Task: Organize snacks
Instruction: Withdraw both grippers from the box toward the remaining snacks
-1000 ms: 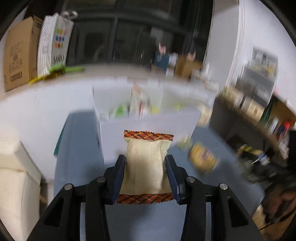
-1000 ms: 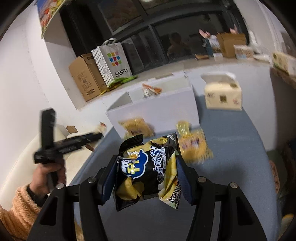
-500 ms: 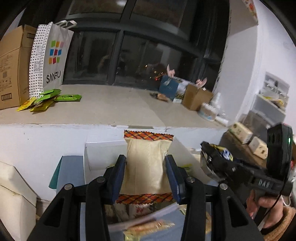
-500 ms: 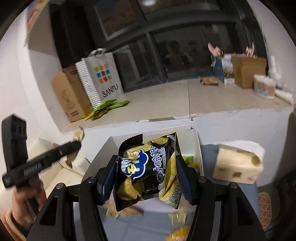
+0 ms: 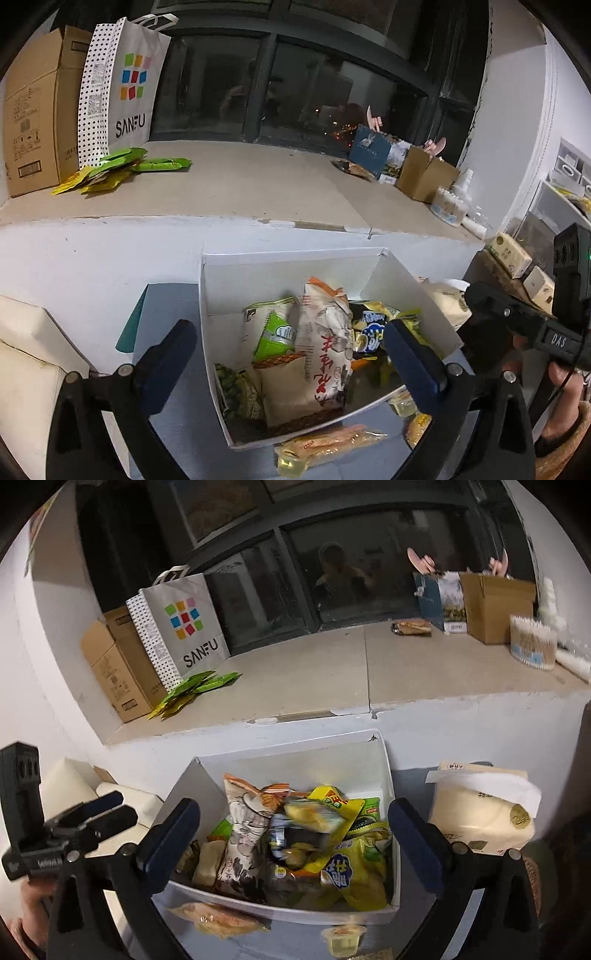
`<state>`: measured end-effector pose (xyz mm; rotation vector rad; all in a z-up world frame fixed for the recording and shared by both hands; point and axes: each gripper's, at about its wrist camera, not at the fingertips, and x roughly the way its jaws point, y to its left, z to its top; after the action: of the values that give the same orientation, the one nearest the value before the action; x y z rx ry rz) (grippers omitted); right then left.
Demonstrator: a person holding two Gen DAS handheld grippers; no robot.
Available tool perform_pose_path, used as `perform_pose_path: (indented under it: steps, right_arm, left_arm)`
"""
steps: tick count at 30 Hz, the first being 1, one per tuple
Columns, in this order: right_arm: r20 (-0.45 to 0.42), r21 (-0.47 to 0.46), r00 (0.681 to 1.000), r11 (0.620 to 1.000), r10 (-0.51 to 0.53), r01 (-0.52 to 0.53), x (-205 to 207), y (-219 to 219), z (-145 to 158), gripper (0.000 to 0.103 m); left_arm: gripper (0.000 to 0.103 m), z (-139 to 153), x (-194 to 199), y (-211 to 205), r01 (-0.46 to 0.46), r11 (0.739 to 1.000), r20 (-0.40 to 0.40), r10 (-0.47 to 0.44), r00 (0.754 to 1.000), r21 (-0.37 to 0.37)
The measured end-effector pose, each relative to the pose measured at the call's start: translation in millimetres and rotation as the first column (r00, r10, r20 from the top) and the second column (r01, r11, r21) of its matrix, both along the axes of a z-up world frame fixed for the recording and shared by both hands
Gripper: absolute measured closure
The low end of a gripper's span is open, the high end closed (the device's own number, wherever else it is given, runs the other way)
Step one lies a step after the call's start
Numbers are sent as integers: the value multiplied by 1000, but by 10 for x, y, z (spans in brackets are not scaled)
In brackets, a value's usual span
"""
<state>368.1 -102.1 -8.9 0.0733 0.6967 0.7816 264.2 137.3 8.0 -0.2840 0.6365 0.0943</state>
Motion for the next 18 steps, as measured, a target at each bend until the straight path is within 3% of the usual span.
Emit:
perform_pose_path:
  steps: [5,11,18]
  right_arm:
    - [64,-40,996,998,60,-57,-295,-76,90,0]
    - [148,-63,984,994,100,-91,-987,-476,59,0]
    - [110,-11,993,999,44,-43,-1700,-1079,-304,0]
  left_arm:
    - [0,142,-308,-131,41,998,59,-44,997,46]
    - [0,253,-959,-484,104,988,168,-123,978,115]
    - [0,-19,-1738,-817,116,989,214,-133,968,88]
